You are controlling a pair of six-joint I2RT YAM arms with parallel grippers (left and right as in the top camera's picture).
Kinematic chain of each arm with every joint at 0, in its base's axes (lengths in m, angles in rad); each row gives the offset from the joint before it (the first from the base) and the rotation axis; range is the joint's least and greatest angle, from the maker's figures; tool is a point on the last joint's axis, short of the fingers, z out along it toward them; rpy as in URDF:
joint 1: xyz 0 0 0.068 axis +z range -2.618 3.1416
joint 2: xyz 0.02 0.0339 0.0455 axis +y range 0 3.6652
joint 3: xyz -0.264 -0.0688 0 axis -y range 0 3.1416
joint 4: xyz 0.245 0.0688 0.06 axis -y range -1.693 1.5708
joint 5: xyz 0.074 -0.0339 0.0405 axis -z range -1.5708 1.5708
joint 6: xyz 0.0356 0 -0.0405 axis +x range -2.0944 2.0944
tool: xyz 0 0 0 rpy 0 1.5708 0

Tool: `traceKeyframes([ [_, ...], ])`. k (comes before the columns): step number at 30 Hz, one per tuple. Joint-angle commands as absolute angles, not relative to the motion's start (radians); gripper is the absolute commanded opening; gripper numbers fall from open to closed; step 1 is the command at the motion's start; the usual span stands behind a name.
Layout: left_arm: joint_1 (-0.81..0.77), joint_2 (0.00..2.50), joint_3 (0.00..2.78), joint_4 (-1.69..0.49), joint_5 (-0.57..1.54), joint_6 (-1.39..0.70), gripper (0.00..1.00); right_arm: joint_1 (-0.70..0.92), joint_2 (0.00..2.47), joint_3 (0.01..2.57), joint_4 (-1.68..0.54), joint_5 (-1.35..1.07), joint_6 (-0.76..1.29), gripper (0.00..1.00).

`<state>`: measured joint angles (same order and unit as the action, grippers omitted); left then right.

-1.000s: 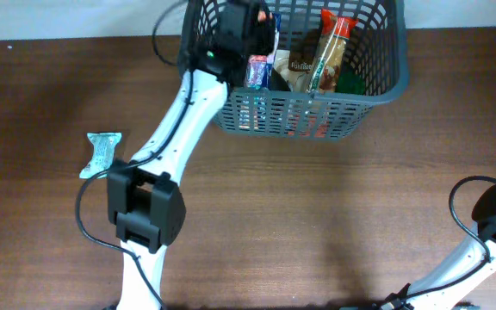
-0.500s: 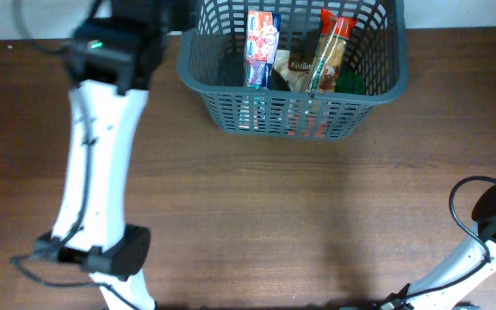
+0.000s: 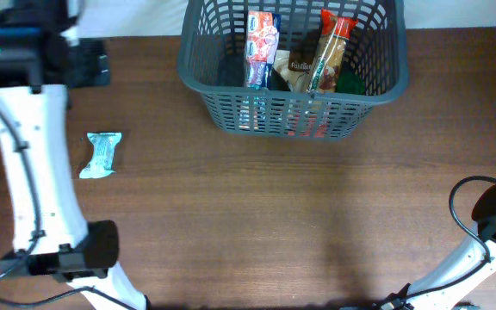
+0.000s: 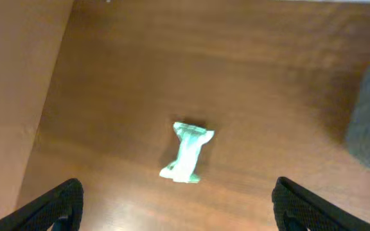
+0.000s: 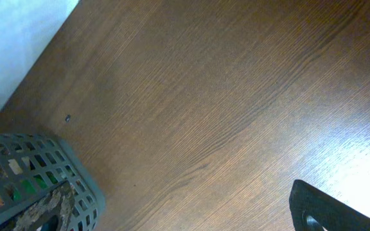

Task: Pack container
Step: 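Open the left gripper and withdraw the left arm leftward, then lower the left gripper onto the green-white wipes packet and close it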

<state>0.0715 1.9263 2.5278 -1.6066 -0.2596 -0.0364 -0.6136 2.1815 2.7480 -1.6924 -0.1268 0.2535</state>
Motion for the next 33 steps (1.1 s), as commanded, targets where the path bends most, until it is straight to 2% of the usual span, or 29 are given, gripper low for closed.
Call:
traceKeyframes([
  [1, 0.211, 1.928, 2.509, -1.627, 0.014, 0.115, 0.86, -0.609, 2.185, 2.747, -1.698, -0.111, 0.243, 0.99],
  [4, 0.303, 1.928, 2.460, -1.634, 0.129, 0.202, 0.86, -0.609, 2.185, 2.747, -1.698, -0.111, 0.243, 0.99],
  [8, 0.353, 1.928, 2.301, -1.613, 0.130, 0.274, 0.86, -0.609, 2.185, 2.747, -1.698, -0.111, 0.243, 0.99],
  [11, 0.356, 1.928, 2.058, -1.465, 0.124, 0.282, 0.86, -0.609, 2.185, 2.747, -1.698, -0.111, 0.243, 0.99],
  [16, 0.349, 1.928, 1.811, -1.251, 0.123, 0.282, 0.86, -0.609, 2.185, 2.747, -1.698, -0.111, 0.243, 0.99],
  [20, 0.350, 1.930, 1.673, -1.113, 0.065, 0.275, 0.86, -0.609, 2.185, 2.747, -1.698, -0.111, 0.243, 0.99],
  [27, 0.350, 1.932, 1.546, -1.002, 0.042, 0.275, 0.87, -0.609, 2.185, 2.747, -1.698, -0.111, 0.243, 0.99],
  [30, 0.350, 1.932, 1.500, -0.931, 0.031, 0.275, 0.99, -0.609, 2.185, 2.747, -1.698, -0.111, 0.243, 0.99],
  [33, 0.350, 1.932, 1.479, -0.883, 0.030, 0.274, 0.99, -0.609, 2.185, 2.747, -1.698, -0.111, 0.243, 0.99],
])
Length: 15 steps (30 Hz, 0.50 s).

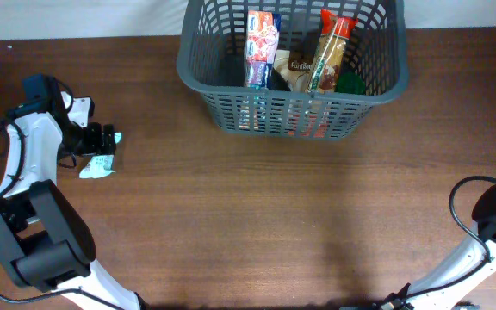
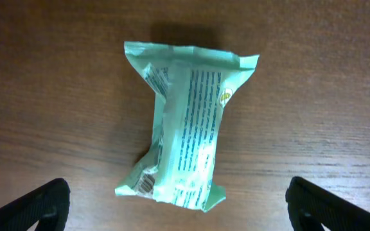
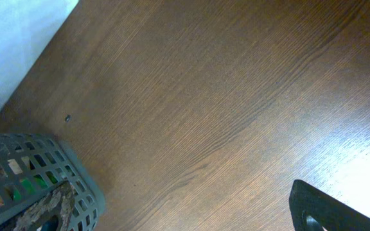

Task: Pack container
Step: 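Lower the left gripper onto the green-white wipes packet and close it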

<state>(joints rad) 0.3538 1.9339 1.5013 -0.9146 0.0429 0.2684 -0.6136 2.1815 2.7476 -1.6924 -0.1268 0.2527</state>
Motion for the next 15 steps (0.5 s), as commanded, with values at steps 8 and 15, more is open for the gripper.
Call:
traceKeyframes([
  [8, 0.350, 1.956, 1.473, -0.841, 0.030, 0.274, 0.99, -0.609, 2.185, 2.747, -1.698, -0.111, 0.243, 0.99],
  [15, 0.350, 2.054, 1.473, -0.839, 0.034, 0.274, 0.99, -0.609, 2.185, 2.747, -1.698, -0.111, 0.243, 0.99],
])
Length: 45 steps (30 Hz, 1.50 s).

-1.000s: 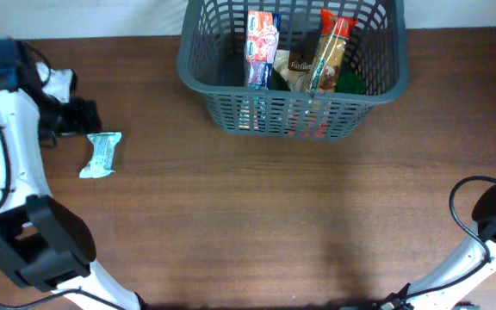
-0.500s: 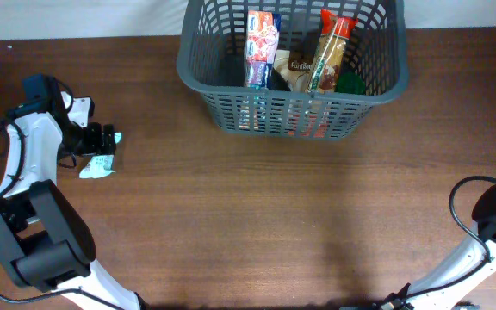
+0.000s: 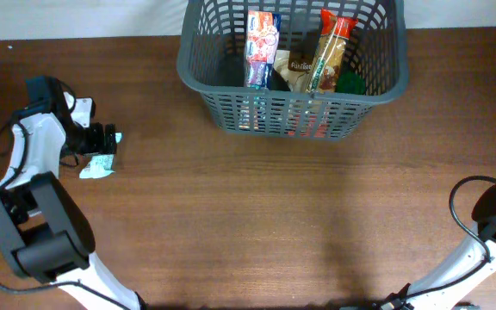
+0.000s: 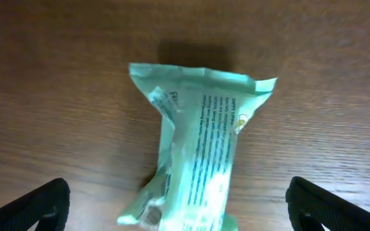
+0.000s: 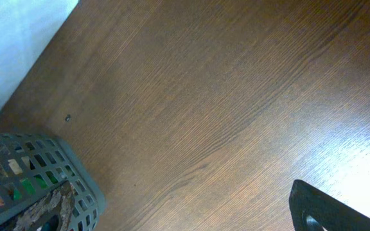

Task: Pack container
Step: 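Lower the left gripper onto the green-white wipes packet and close it, then lift the wipes packet with the left gripper and carry it toward the basket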

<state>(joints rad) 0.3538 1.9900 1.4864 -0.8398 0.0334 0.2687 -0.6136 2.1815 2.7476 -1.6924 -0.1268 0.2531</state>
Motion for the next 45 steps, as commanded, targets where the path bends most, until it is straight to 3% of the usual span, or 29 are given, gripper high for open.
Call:
traceKeyframes([
  [1, 0.350, 2.069, 1.473, -0.839, 0.034, 0.269, 0.99, -0.609, 2.185, 2.747, -1.698, -0.111, 0.243, 0.99],
  [11, 0.350, 2.161, 1.473, -0.841, 0.038, 0.258, 1.00, -0.609, 2.185, 2.747, -1.698, -0.111, 0.243, 0.99],
  [12, 0.350, 2.162, 1.473, -0.842, 0.038, 0.250, 0.95, -0.609, 2.185, 2.747, -1.698, -0.111, 0.243, 0.99],
  [13, 0.350, 2.162, 1.473, -0.841, 0.038, 0.244, 0.82, -0.609, 2.185, 2.747, -1.698, -0.111, 0.243, 0.99],
  [14, 0.350, 2.162, 1.473, -0.841, 0.038, 0.231, 0.62, -0.609, 2.185, 2.747, -1.698, -0.111, 0.243, 0.99],
  [16, 0.350, 2.162, 1.473, -0.841, 0.037, 0.208, 0.11, -0.609, 2.185, 2.747, -1.698, -0.111, 0.243, 0.99],
  [17, 0.350, 2.162, 1.473, -0.839, 0.038, 0.187, 0.02, -0.609, 2.185, 2.747, -1.698, -0.111, 0.243, 0.98],
  [22, 0.343, 2.162, 1.478, -0.831, 0.045, 0.068, 0.02, -0.609, 2.185, 2.747, -1.698, -0.111, 0.243, 0.99],
  [26, 0.307, 2.138, 1.514, -0.859, 0.186, 0.051, 0.02, -0.609, 2.185, 2.747, -1.698, -0.111, 0.243, 0.99],
  [33, 0.175, 1.954, 1.786, -0.884, 0.303, 0.007, 0.02, -0.609, 2.185, 2.747, -1.698, -0.111, 0.243, 0.99],
  [41, -0.086, 1.808, 2.362, -0.882, 0.011, 0.055, 0.02, -0.609, 2.185, 2.747, -1.698, -0.111, 0.243, 0.99],
  [45, -0.239, 1.808, 2.483, -0.823, -0.004, 0.084, 0.02, -0.609, 2.185, 2.747, -1.698, -0.111, 0.243, 0.99],
])
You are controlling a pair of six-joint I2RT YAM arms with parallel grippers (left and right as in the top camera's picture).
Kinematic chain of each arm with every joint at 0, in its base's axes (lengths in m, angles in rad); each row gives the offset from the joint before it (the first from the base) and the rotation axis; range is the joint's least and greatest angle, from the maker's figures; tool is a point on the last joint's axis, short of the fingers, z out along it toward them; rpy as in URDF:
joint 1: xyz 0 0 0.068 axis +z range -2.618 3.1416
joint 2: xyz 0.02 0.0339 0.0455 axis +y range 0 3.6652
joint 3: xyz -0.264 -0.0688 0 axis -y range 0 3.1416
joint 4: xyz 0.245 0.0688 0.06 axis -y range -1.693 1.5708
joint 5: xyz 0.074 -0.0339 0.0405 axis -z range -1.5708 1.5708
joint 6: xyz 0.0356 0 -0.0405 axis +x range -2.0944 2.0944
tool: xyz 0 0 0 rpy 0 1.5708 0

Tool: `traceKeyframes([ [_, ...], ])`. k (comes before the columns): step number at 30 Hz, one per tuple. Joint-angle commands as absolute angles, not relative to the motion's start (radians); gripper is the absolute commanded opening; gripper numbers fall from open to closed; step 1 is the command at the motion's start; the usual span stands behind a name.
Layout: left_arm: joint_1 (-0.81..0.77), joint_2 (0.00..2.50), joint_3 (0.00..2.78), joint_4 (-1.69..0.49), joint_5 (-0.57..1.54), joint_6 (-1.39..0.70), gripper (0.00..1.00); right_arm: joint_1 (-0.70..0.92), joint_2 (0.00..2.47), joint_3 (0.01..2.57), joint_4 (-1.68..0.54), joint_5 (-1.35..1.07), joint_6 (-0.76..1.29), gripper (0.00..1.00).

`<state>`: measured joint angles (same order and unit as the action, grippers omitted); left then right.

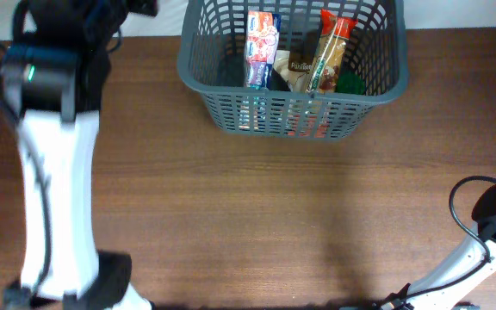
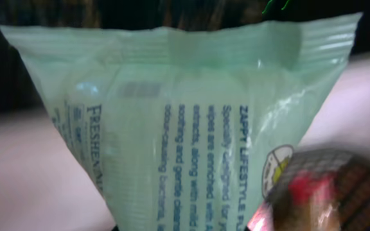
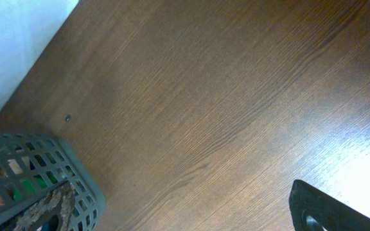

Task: Pack container
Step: 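Lift the wipes packet with the left gripper and carry it toward the basket, then lower the wipes packet into the basket and open the left gripper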

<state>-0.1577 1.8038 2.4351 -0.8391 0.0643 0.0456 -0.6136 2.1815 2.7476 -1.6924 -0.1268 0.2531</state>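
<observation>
A pale green wipes packet [image 2: 185, 122] fills the left wrist view, hanging close under the camera with my left gripper [image 1: 140, 7] shut on it. In the overhead view that gripper is raised at the top edge, just left of the grey mesh basket [image 1: 231, 112]; the packet itself is hidden there. The blurred basket mesh and a red pack [image 2: 313, 192] show behind the packet at lower right. Only one dark finger [image 3: 339, 208] of my right gripper shows, far out at the frame's corner with nothing near it.
The basket holds several snack packs, among them a red-and-blue one [image 1: 262, 47] and a brown-and-red one [image 1: 330, 52]. The right arm rests at the table's right front corner, and the basket's corner [image 3: 37, 186] shows in the right wrist view.
My left gripper was open low over the green packet on the table's left side. It is now shut on the packet and raised beside the basket's far left corner. The packet is off the table.
My left gripper first hung open well above the green packet lying at the table's left. Then it was low, with the packet between its open fingers, and stayed so. Now it holds the packet up by the basket. The right arm has kept still throughout.
</observation>
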Motion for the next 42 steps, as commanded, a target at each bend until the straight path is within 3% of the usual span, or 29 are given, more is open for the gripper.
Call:
traceKeyframes([
  [1, -0.315, 1.815, 2.483, -0.778, -0.004, 0.084, 0.02, -0.609, 2.185, 2.747, -1.698, -0.111, 0.243, 0.99],
  [7, -0.472, 1.935, 2.482, -0.659, -0.005, 0.083, 0.02, -0.609, 2.185, 2.747, -1.698, -0.111, 0.243, 0.99],
  [15, -0.483, 2.206, 2.482, -0.545, -0.080, -0.020, 0.02, -0.609, 2.185, 2.747, -1.698, -0.111, 0.243, 0.99],
  [35, -0.471, 2.471, 2.482, -0.784, -0.076, -0.064, 0.02, -0.609, 2.185, 2.747, -1.698, -0.111, 0.243, 0.99],
  [37, -0.471, 2.474, 2.482, -0.787, -0.076, -0.064, 0.10, -0.609, 2.185, 2.747, -1.698, -0.111, 0.243, 0.99],
  [38, -0.471, 2.474, 2.482, -0.787, -0.076, -0.064, 0.19, -0.609, 2.185, 2.747, -1.698, -0.111, 0.243, 0.99],
  [40, -0.471, 2.474, 2.482, -0.782, -0.076, -0.064, 0.49, -0.609, 2.185, 2.747, -1.698, -0.111, 0.243, 0.99],
  [42, -0.471, 2.474, 2.484, -0.778, -0.076, -0.064, 0.62, -0.609, 2.185, 2.747, -1.698, -0.111, 0.243, 0.99],
])
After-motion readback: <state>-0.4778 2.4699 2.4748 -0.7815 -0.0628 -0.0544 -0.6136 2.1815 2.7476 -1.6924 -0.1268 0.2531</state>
